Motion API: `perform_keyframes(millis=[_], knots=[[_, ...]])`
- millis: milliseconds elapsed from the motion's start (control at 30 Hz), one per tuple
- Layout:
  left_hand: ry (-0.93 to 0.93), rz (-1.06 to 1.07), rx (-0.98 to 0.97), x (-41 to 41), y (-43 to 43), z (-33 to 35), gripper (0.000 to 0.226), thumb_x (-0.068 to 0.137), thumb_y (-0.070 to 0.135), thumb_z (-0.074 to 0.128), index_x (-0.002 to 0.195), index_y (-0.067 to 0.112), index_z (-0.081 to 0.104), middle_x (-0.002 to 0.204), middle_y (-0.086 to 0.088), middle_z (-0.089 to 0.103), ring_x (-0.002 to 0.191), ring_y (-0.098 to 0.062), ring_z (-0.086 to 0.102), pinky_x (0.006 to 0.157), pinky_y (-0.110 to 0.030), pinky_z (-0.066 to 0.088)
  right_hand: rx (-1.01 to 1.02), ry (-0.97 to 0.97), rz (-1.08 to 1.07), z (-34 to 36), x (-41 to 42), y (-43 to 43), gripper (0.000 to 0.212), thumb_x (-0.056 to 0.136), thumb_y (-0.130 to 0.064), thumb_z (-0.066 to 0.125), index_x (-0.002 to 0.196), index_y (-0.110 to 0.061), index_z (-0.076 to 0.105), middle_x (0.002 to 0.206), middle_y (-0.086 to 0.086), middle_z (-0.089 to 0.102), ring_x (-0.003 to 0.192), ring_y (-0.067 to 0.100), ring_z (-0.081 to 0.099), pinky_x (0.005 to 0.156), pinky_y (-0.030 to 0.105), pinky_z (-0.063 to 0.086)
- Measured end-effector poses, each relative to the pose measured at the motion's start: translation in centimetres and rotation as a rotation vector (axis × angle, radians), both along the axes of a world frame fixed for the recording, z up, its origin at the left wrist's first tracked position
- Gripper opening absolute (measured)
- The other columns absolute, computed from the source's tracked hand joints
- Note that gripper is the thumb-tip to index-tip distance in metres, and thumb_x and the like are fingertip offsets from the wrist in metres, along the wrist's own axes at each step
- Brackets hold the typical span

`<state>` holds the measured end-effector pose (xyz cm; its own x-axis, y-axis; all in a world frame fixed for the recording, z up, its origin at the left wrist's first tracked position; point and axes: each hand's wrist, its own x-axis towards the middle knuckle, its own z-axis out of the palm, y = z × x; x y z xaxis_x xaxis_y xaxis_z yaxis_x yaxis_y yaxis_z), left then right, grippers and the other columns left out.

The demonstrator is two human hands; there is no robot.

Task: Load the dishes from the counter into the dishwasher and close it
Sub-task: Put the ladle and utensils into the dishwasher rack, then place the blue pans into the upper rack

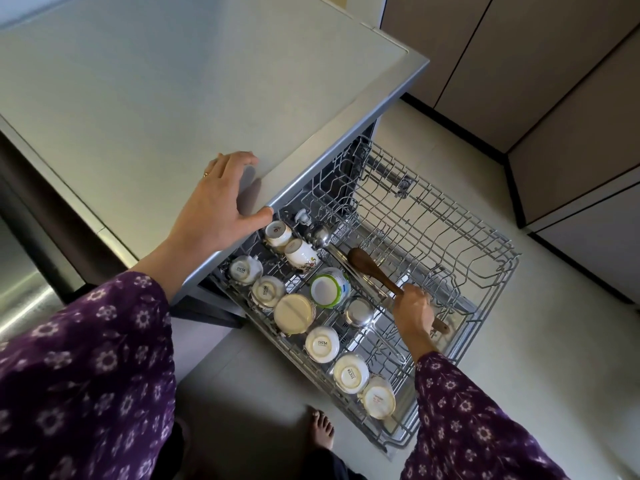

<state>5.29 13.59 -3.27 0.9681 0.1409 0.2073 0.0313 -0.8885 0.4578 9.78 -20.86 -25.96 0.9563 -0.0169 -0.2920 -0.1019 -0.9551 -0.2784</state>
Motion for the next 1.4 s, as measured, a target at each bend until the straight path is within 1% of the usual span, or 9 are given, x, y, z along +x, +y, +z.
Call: perform_keyframes(millis=[133, 200, 267, 400, 533, 667, 800, 1167, 1400], knots=[[0.003, 0.001, -0.011, -0.2, -0.1, 0.1, 0.068, 0.074, 0.030, 0.075, 0.130, 0.010, 0.041, 0.133, -0.005, 0.044, 0.124, -0.025, 0.038, 0.104, -0.038, 0.035, 0.165, -0.066, 0.009, 1.8, -1.2, 2.3, 0.020, 0.087, -0.018, 0.057, 0.106, -0.015, 0.061, 0.098, 0.001, 0.060, 0.073, 0.018, 0.062, 0.055, 0.025, 0.054], [-0.016, 0.000, 0.001, -0.3, -0.1, 0.2, 0.068, 0.074, 0.032, 0.075, 0.128, 0.010, 0.042, 0.133, -0.006, 0.045, 0.123, -0.027, 0.039, 0.108, -0.041, 0.033, 0.205, -0.108, 0.052, 3.3, -1.9, 3.7, 0.019, 0.089, -0.017, 0.054, 0.106, -0.016, 0.062, 0.099, 0.001, 0.062, 0.058, 0.011, 0.058, 0.042, 0.011, 0.040], [-0.035, 0.010, 0.038, -0.5, -0.1, 0.3, 0.069, 0.073, 0.035, 0.075, 0.128, 0.007, 0.043, 0.133, -0.007, 0.047, 0.122, -0.027, 0.041, 0.110, -0.040, 0.030, 0.260, -0.163, 0.100, 5.5, -2.5, 5.2, 0.018, 0.089, -0.014, 0.054, 0.104, -0.014, 0.065, 0.102, 0.000, 0.063, 0.048, 0.004, 0.052, 0.036, 0.011, 0.035], [-0.028, 0.077, 0.208, -1.3, -0.3, 0.8, 0.076, 0.073, 0.052, 0.068, 0.130, 0.008, 0.045, 0.129, -0.007, 0.053, 0.117, -0.026, 0.048, 0.109, -0.042, 0.034, 0.339, -0.287, 0.164, 10.5, -4.5, 8.2, 0.017, 0.088, -0.021, 0.052, 0.098, -0.015, 0.065, 0.096, 0.004, 0.068, 0.067, 0.017, 0.064, 0.053, 0.031, 0.055], [0.015, 0.092, 0.209, -5.2, 0.2, 1.5, 0.070, 0.079, 0.059, 0.059, 0.131, 0.015, 0.044, 0.131, -0.004, 0.052, 0.118, -0.024, 0.049, 0.106, -0.040, 0.035, 0.457, -0.445, 0.280, 16.3, -6.8, 11.2, 0.008, 0.083, -0.009, 0.066, 0.090, -0.009, 0.069, 0.084, 0.004, 0.069, 0.068, 0.017, 0.064, 0.057, 0.020, 0.047], [0.003, 0.170, 0.145, -12.6, 2.7, 3.7, 0.053, 0.080, 0.037, 0.058, 0.124, 0.009, 0.051, 0.121, -0.008, 0.058, 0.107, -0.030, 0.057, 0.090, -0.040, 0.048, 0.522, -0.527, 0.403, 21.0, -9.1, 15.4, 0.007, 0.079, -0.005, 0.071, 0.084, -0.008, 0.069, 0.077, 0.004, 0.069, 0.062, 0.013, 0.061, 0.056, 0.017, 0.045], [-0.043, 0.351, -0.025, -22.1, 5.9, 5.8, 0.045, 0.075, 0.035, 0.052, 0.114, 0.012, 0.057, 0.110, -0.005, 0.060, 0.098, -0.026, 0.059, 0.085, -0.035, 0.049, 0.616, -0.387, 0.535, 25.0, -12.7, 21.5, 0.007, 0.082, -0.011, 0.068, 0.079, -0.017, 0.067, 0.074, -0.001, 0.067, 0.065, 0.013, 0.060, 0.061, 0.027, 0.050], [-0.177, 0.881, -0.161, -48.4, 13.5, 9.3, 0.041, 0.076, 0.042, 0.051, 0.110, 0.020, 0.054, 0.104, 0.006, 0.059, 0.098, -0.006, 0.053, 0.089, -0.011, 0.034, 0.665, -0.188, 0.994, 33.2, -27.2, 40.1, 0.007, 0.084, -0.016, 0.065, 0.077, -0.019, 0.067, 0.068, -0.010, 0.062, 0.060, 0.003, 0.056, 0.054, 0.004, 0.037], [-0.302, 1.129, -0.180, -59.5, 15.8, 10.0, 0.043, 0.076, 0.045, 0.050, 0.110, 0.019, 0.058, 0.105, 0.013, 0.056, 0.100, 0.002, 0.050, 0.092, -0.010, 0.034, 0.667, -0.163, 1.189, 36.9, -36.0, 50.6, 0.006, 0.085, -0.021, 0.065, 0.080, -0.020, 0.068, 0.072, -0.003, 0.068, 0.068, 0.011, 0.063, 0.065, 0.028, 0.051]])
